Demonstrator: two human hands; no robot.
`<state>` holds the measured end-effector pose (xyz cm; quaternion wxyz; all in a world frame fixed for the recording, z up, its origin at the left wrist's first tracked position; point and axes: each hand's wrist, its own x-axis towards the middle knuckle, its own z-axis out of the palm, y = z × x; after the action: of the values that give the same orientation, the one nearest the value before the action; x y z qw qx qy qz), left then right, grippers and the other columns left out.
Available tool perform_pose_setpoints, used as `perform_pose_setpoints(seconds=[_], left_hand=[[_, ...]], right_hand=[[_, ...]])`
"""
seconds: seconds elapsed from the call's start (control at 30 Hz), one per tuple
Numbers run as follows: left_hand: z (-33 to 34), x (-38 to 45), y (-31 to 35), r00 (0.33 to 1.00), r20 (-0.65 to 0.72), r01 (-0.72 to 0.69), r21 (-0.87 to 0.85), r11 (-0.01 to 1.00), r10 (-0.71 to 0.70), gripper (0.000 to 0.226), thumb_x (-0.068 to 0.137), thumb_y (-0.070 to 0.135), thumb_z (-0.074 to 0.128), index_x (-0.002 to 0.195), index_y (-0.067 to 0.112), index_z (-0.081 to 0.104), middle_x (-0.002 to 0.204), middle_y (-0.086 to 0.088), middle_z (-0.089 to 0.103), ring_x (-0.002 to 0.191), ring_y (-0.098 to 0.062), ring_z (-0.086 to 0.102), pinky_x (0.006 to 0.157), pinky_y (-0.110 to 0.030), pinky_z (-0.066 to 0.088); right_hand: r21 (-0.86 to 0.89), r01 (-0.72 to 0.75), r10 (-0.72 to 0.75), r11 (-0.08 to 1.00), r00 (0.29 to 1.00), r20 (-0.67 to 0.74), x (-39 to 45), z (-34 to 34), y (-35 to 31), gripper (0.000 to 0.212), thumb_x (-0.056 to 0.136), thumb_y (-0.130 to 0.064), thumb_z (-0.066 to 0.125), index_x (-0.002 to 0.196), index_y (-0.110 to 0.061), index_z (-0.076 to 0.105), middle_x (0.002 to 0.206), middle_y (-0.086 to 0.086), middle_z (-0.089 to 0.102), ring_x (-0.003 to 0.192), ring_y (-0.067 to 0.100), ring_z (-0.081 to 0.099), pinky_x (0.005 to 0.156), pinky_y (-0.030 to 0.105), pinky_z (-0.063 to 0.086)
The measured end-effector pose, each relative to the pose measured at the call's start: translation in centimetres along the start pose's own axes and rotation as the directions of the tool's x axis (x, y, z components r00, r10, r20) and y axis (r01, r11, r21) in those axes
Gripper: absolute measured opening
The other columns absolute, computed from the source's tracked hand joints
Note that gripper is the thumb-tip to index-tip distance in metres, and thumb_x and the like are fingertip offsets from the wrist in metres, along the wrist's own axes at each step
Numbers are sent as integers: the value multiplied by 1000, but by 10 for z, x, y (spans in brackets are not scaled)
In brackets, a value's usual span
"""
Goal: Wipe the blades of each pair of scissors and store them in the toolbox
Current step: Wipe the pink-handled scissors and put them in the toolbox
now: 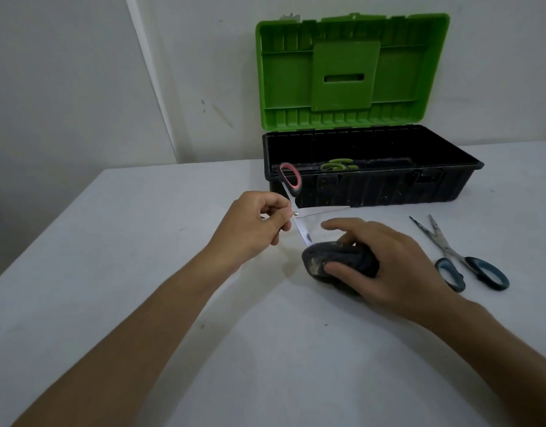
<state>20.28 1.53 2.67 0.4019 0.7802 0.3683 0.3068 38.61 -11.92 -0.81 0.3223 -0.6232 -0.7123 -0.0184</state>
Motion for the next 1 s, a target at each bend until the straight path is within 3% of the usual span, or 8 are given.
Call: perform_pose_setpoints(seconds=[0.13,0.3,0.43,0.53,0.63,0.8,1.0], left_hand=[[2,-1,2,998,49,-36,73,997,33,11,96,22,61,94,20,71,73,8,69,48,-4,57,58,-22,52],[3,-3,8,995,73,-74,87,993,67,13,95,19,63,85,22,71,64,11,65,46,-8,53,59,-35,54],[-8,1,5,999,-2,-36,48,998,36,11,96,19,62,87,21,70,67,8,66,47,-10,53,49,-24,44],[-11,3,7,998,-7,-56,51,997,57,13,96,19,61,87,21,69,68,8,66,47,-8,53,46,-13,39],[-10,4,8,996,19,-86,111,990,85,13,95,22,62,86,21,71,66,9,67,45,-5,53,50,-16,44],[-14,5,11,994,-14,-108,151,983,111,13,96,22,61,88,22,71,66,11,67,43,-1,54,51,-13,43],[-16,2,14,994,13,-106,228,968,106,12,96,22,62,87,22,71,69,11,68,48,5,57,55,-15,45]], right_hand=[[-2,-12,12,1000,988,-157,4,1,0,51,87,-57,56,130,-30,58,109,-11,65,94,8,58,79,28,53],[-144,105,-110,984,994,-25,6,7,4,43,88,-46,61,126,-25,64,105,-9,64,89,10,51,65,28,48],[-142,261,-253,955,964,77,1,5,9,36,89,-43,64,121,-28,67,101,-10,62,84,12,52,55,31,49],[-124,246,-256,961,963,-80,3,3,7,35,90,-41,62,121,-24,67,101,-6,65,84,14,53,57,35,50],[-123,248,-262,961,959,-111,4,7,2,33,91,-39,62,120,-23,69,101,-6,66,84,14,52,56,35,49],[47,192,-184,980,974,-134,6,1,-3,33,92,-39,64,118,-21,69,100,-8,67,89,12,58,73,33,50],[460,38,9,887,995,-100,10,-12,-9,20,86,-35,63,103,-29,71,96,-20,71,92,6,67,75,12,49]])
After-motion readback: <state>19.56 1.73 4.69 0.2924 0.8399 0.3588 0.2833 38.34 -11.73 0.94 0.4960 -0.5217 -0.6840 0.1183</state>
